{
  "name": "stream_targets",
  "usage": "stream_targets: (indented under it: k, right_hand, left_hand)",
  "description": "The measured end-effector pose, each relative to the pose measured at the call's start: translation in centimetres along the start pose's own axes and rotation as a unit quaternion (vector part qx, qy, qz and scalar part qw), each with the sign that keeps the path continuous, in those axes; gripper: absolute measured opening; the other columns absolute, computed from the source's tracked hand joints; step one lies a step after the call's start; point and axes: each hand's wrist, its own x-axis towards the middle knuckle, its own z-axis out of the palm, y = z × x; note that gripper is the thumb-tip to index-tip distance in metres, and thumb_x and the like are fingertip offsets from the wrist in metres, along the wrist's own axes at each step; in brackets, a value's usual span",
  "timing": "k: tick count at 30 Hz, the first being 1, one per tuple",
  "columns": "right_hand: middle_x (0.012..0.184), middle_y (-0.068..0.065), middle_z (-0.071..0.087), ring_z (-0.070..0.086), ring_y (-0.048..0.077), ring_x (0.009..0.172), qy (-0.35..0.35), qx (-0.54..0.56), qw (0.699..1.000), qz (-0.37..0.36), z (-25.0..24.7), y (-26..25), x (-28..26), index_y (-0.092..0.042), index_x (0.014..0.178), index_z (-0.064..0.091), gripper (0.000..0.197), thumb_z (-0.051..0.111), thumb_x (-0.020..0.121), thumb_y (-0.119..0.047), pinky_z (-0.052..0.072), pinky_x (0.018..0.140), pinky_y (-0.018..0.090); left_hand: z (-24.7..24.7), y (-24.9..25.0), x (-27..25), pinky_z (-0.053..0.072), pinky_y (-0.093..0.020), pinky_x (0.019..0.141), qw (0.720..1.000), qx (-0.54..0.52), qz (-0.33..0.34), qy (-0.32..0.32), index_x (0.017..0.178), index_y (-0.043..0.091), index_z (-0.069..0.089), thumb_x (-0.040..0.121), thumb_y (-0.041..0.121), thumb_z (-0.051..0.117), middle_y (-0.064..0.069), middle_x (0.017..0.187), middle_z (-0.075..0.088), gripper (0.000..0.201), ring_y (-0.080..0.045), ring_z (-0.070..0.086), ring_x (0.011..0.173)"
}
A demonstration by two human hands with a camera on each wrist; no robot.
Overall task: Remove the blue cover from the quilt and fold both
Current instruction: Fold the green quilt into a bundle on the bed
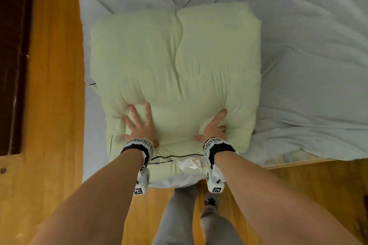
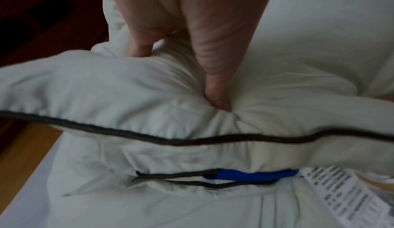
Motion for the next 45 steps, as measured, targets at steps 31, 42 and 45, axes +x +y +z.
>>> stream_targets:
  k: [31,42,45]
  right_hand:
    - [0.144,0.011,0.043,0.040,0.035,0.125,0.310,-0.212,0.731,-0.570,-5.1,3.0,-11.3,-0.027,0.136,0.049,0.058,0.054,0.082,-0.005,0.041,0.099,0.049]
    - [0.161,0.019,-0.010,-0.009,0.038,0.148,0.303,-0.406,0.766,-0.395,3.9,1.9,-9.0,-0.001,0.152,-0.014,0.108,0.054,0.085,-0.051,-0.003,0.111,0.072]
    - [0.162,0.015,0.004,0.003,0.034,0.149,0.363,-0.422,0.735,-0.386,5.4,1.9,-6.2,-0.002,0.153,-0.006,0.086,0.047,0.094,-0.035,0.000,0.112,0.071]
  left_hand:
    - [3.0,-2.0,-13.3,0.020,-0.062,0.114,0.961,-0.231,-0.083,0.127,0.152,0.041,-0.007,0.098,0.040,0.048,-0.004,0.161,-0.019,0.077,-0.027,-0.018,0.148]
    - [16.3,-6.0,-11.5,0.046,-0.046,0.100,0.779,-0.578,-0.239,-0.040,0.139,0.004,0.044,0.066,0.086,0.052,-0.016,0.134,0.054,0.109,-0.038,0.056,0.114]
    - [19.1,-4.7,-8.8,0.056,-0.046,0.085,0.712,-0.673,-0.159,-0.119,0.129,0.020,0.049,0.051,0.091,0.060,-0.005,0.121,0.055,0.106,-0.033,0.061,0.103]
